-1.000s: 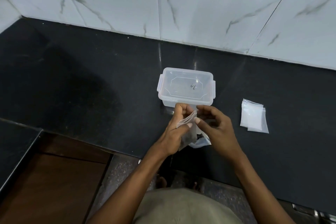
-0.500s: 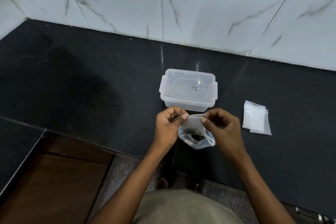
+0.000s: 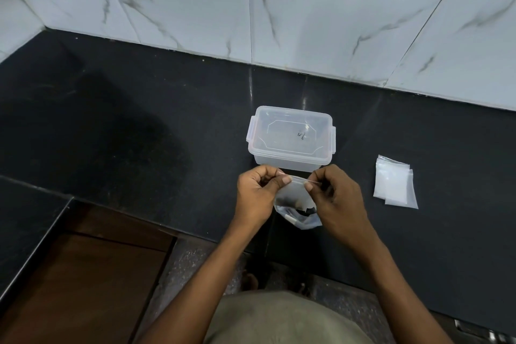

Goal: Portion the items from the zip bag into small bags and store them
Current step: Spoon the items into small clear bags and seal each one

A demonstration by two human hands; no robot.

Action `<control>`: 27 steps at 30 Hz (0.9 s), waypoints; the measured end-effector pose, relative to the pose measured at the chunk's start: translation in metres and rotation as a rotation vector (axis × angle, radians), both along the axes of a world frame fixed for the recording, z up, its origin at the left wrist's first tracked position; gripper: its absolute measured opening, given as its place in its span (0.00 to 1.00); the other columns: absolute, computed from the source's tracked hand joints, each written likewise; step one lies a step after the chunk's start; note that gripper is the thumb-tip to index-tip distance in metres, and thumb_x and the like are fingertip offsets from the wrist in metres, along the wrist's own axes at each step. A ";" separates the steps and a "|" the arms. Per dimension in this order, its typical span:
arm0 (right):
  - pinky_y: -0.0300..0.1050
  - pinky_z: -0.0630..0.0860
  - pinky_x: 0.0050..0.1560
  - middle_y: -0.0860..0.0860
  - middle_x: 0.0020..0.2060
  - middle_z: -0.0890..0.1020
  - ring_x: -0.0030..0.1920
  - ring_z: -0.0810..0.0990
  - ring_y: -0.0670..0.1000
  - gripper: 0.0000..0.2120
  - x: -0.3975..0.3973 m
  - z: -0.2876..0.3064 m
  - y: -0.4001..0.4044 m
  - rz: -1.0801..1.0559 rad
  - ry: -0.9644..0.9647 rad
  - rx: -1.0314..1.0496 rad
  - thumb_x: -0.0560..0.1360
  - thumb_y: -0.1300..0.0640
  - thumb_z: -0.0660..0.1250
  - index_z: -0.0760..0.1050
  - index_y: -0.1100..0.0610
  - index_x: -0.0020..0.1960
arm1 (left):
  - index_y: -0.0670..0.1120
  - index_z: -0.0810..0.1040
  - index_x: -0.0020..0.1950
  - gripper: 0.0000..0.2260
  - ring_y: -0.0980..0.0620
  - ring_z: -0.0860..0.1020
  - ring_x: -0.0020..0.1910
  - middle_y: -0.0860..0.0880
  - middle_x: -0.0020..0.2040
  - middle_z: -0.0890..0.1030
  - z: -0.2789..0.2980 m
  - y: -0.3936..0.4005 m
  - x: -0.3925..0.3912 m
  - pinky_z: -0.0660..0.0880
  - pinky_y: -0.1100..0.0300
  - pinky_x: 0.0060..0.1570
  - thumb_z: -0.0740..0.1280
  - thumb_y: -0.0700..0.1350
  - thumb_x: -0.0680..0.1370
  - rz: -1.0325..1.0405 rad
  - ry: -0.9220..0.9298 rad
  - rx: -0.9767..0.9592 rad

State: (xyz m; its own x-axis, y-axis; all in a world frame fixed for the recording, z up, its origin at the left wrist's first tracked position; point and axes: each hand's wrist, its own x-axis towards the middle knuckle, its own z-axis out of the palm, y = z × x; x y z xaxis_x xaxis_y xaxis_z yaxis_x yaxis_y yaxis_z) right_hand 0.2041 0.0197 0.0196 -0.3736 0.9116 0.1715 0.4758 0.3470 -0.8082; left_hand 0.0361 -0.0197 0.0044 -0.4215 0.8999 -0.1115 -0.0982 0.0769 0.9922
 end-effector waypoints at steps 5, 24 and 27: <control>0.50 0.76 0.48 0.40 0.44 0.77 0.47 0.77 0.45 0.04 -0.005 0.008 0.000 0.128 -0.137 0.097 0.74 0.56 0.72 0.79 0.50 0.47 | 0.44 0.83 0.37 0.12 0.59 0.81 0.35 0.53 0.34 0.84 0.003 -0.003 -0.004 0.76 0.67 0.39 0.74 0.28 0.71 -0.114 0.110 0.054; 0.42 0.72 0.42 0.41 0.34 0.77 0.37 0.74 0.43 0.04 -0.022 0.011 0.001 0.147 -0.262 0.153 0.67 0.54 0.74 0.79 0.52 0.36 | 0.40 0.85 0.37 0.07 0.56 0.83 0.37 0.52 0.34 0.84 0.012 -0.009 -0.020 0.77 0.66 0.43 0.74 0.29 0.71 -0.224 0.246 -0.018; 0.46 0.75 0.37 0.43 0.34 0.78 0.35 0.76 0.44 0.05 -0.027 0.010 0.001 0.162 -0.213 0.137 0.67 0.59 0.76 0.80 0.53 0.36 | 0.42 0.84 0.36 0.09 0.57 0.83 0.36 0.50 0.33 0.85 0.017 -0.008 -0.024 0.76 0.67 0.41 0.74 0.30 0.72 -0.223 0.229 -0.077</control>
State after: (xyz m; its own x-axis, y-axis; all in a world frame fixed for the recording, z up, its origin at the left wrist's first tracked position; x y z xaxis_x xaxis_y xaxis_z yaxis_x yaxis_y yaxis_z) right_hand 0.1768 0.0211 0.0294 -0.5533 0.8108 0.1911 0.5589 0.5315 -0.6365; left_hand 0.0123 -0.0279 0.0210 -0.2373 0.9655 -0.1074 0.1545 0.1466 0.9771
